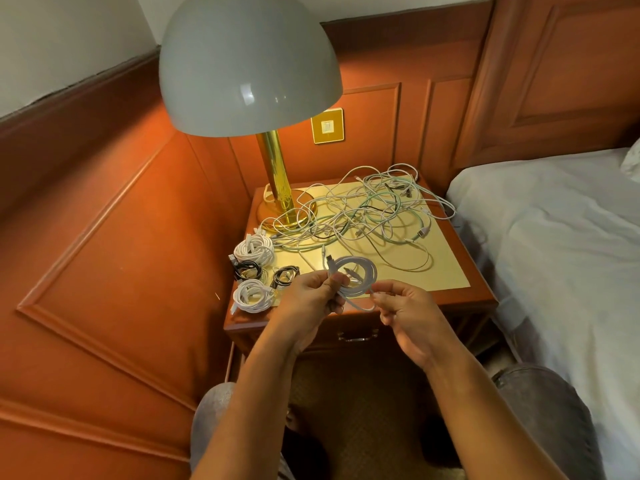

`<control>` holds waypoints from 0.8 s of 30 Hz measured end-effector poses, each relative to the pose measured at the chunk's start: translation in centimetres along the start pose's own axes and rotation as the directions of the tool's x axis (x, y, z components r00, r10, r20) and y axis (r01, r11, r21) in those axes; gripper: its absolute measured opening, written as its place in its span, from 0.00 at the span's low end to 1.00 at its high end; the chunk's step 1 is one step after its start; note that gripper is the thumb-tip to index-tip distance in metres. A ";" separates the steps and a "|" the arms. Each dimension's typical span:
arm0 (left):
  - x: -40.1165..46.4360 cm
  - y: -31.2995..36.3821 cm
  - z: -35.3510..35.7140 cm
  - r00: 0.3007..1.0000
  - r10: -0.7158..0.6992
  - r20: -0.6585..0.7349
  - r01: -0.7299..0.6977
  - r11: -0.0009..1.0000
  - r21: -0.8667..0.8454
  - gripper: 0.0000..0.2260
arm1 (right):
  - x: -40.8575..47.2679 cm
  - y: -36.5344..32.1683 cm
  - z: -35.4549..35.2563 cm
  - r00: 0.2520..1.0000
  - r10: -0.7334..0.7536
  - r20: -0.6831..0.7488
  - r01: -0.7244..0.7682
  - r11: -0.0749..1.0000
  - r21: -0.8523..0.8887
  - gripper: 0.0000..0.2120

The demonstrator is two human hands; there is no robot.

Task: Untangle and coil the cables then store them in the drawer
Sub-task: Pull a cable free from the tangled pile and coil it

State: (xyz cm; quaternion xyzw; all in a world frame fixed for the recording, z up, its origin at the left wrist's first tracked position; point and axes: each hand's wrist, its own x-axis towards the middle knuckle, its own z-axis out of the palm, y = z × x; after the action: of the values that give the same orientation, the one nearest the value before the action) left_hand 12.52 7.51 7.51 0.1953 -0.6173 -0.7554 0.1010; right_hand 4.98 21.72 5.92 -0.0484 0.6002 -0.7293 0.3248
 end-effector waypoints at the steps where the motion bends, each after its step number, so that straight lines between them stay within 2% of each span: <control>1: 0.0 -0.2 0.1 1.000 0.001 0.002 -0.001 1.000 0.022 0.09 | 0.0 0.0 0.0 1.000 -0.015 0.013 0.015 1.000 -0.009 0.09; 8: 0.1 -0.8 -0.2 1.000 -0.016 -0.013 0.018 0.976 0.218 0.11 | -0.5 -0.6 0.1 0.986 -0.145 0.078 0.155 0.978 -0.138 0.20; 10: 0.1 -0.7 -0.1 1.000 -0.015 -0.010 0.017 0.969 0.247 0.11 | -0.7 -0.8 0.3 0.976 -0.193 0.104 0.215 0.933 -0.288 0.21; 12: 0.0 -0.7 0.2 1.000 -0.017 0.003 0.016 0.961 0.274 0.11 | -0.6 -0.8 0.7 0.956 -0.260 0.132 0.292 0.866 -0.407 0.20; 17: 0.2 -0.5 0.5 1.000 -0.025 -0.011 0.027 0.951 0.307 0.10 | 0.2 0.0 1.6 0.900 -0.428 0.084 0.417 0.790 -0.449 0.14; 20: 0.1 -0.4 0.2 1.000 -0.029 0.000 0.027 0.945 0.326 0.12 | 0.5 -0.1 2.0 0.856 -0.510 0.079 0.465 0.696 -0.547 0.10; 24: -0.1 -0.5 0.1 0.999 -0.045 0.025 0.035 0.949 0.313 0.13 | 0.5 -0.2 2.1 0.807 -0.574 0.139 0.516 0.570 -0.639 0.12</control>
State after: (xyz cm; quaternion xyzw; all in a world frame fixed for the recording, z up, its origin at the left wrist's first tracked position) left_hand 12.64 7.80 7.10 0.2094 -0.7266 -0.6530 0.0436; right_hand 5.47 19.67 6.50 -0.3097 0.7826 -0.5397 0.0209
